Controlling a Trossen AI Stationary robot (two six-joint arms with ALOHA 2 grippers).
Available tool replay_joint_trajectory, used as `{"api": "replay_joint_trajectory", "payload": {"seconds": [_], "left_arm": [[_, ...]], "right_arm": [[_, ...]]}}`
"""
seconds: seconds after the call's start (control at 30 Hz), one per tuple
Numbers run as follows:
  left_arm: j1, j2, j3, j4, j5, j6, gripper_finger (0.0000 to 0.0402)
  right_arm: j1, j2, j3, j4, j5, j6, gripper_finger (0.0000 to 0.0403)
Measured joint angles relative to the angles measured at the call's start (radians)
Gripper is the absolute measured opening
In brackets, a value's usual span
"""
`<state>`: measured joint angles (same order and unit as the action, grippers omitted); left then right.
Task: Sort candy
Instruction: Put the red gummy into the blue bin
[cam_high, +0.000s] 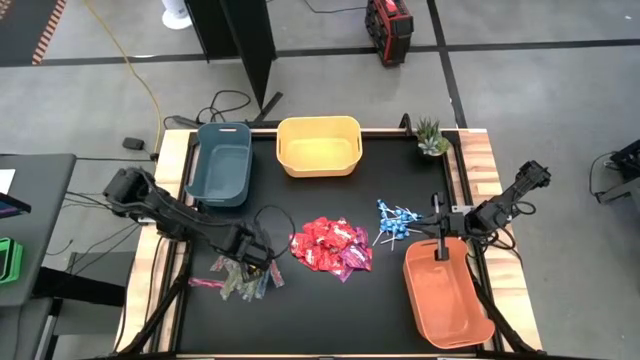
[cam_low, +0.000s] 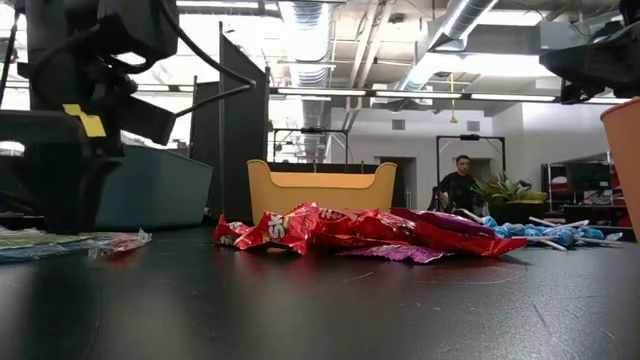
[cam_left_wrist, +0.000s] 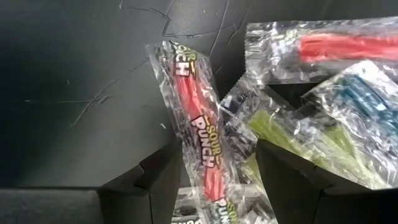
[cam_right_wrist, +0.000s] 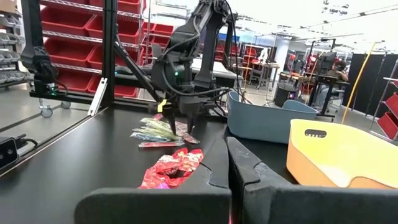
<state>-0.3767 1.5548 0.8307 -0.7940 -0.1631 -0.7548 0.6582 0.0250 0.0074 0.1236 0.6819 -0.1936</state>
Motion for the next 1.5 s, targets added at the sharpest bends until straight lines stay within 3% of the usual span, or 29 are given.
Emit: {"api": "replay_joint_trajectory", "payload": {"seconds": [0.3, 0.7, 1.17, 1.5], "left_arm": [[0.008, 0.016, 0.001, 0.005, -0.004, -0.032, 0.0183], [0.022, -0.04, 0.023, -0.02, -0.048, -0.07, 0.0097], [0.087, -0.03, -0.032, 0.001, -0.033, -0.098, 0.0145], [0.09, -0.034, -0.065, 0.066, 0.01, -0.081, 0.0109]], "right_arm": [[0.0, 0.0, 0.0, 0.02, 0.0, -0.002, 0.0002], [0.0, 0.0, 0.0, 0.021, 0.0, 0.001, 0.0002], [0.0, 0.0, 0.001, 0.02, 0.0, 0.002, 0.0002], [0.0, 0.0, 0.001, 0.02, 0.0, 0.002, 0.0002]]}}
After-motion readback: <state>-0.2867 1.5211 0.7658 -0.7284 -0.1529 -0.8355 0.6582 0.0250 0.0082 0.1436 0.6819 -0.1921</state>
